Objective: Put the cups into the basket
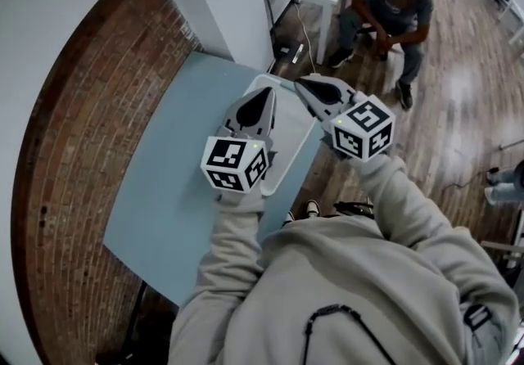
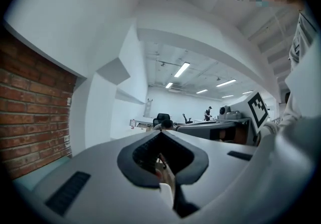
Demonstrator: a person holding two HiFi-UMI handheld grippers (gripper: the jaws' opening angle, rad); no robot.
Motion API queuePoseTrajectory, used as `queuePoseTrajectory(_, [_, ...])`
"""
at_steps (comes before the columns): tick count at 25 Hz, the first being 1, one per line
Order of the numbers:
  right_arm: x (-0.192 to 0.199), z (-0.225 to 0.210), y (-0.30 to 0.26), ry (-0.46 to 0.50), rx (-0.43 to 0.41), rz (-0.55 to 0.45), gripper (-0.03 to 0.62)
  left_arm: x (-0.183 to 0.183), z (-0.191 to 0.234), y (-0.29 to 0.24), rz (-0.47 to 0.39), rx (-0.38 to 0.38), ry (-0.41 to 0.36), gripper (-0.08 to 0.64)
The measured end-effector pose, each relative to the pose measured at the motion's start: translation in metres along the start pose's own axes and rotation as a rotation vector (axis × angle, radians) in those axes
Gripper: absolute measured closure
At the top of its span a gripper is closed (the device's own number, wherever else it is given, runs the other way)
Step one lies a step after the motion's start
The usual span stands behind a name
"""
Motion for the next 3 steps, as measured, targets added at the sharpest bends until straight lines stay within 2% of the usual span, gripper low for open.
queuePoseTrajectory(3, [0.006, 0.015, -0.022, -0.008, -0.037, 0.010, 0.584, 0.003, 0.024, 0.018, 0.004, -0.046, 0.014, 0.565])
Point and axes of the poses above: the fingertips, and each gripper's own axes: y backward along the fingers, z to its left, x out of its underside, the point moved 2 cm from there along y, backward along the fingers, and after that the axes turned 2 degrees about y, right-handed, at the moved point
